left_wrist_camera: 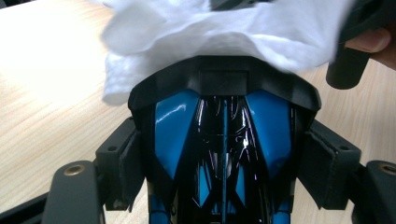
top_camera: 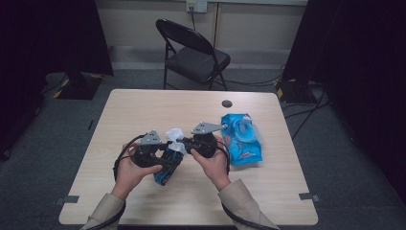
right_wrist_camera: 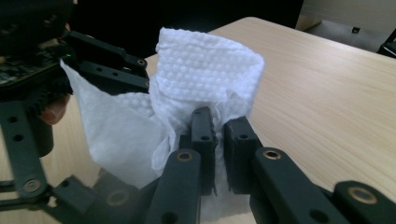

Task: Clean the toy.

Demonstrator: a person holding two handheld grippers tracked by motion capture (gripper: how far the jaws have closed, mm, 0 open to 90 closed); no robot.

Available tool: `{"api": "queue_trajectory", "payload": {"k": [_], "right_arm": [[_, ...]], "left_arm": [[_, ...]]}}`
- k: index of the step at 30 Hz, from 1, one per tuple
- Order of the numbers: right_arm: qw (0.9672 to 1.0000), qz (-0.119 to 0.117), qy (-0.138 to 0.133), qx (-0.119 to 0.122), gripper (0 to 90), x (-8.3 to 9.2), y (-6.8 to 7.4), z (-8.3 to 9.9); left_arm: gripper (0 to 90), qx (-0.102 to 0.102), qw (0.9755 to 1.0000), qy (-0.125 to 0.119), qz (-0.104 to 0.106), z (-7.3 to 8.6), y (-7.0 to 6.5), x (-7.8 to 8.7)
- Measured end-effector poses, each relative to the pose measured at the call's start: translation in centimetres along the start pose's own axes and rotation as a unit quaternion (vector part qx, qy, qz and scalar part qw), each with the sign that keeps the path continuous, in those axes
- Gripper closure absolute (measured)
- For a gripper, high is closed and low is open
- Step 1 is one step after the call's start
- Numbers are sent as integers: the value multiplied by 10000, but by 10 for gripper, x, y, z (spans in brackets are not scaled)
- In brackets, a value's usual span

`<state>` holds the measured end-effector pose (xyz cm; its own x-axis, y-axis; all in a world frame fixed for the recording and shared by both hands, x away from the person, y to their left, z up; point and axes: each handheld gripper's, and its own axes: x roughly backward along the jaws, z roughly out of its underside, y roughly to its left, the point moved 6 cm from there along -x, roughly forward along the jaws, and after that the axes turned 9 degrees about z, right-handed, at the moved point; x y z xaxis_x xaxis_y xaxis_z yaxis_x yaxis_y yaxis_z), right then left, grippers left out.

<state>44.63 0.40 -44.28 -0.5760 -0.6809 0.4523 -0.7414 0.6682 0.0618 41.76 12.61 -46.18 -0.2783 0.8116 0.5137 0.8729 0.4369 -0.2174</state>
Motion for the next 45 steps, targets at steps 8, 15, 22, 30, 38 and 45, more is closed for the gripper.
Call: {"api": "queue_trajectory", "payload": {"k": [8, 15, 22, 30, 38, 45], "right_arm": [[9998, -25, 214, -14, 845, -12, -2, 1], [9998, 14, 183, -125, 845, -15, -6, 6], [9998, 61, -15, -212, 845, -3, -13, 5], [9991, 46, -314, -272, 845, 23, -19, 2], [9983, -200, -515, -176, 845, 34, -2, -1], [9983, -348, -448, -99, 843, 24, 15, 2]], "left_arm": [[256, 31, 10000, 8, 33, 1, 0, 0], [256, -41, 10000, -27, -53, -1, 1, 3], [256, 37, 9998, -111, -145, 0, 6, 9], [256, 90, 9996, -174, -221, -2, 10, 15], [255, 130, 9994, -203, -233, -3, 10, 16], [255, 76, 9996, -127, -250, -4, 7, 13]]}}
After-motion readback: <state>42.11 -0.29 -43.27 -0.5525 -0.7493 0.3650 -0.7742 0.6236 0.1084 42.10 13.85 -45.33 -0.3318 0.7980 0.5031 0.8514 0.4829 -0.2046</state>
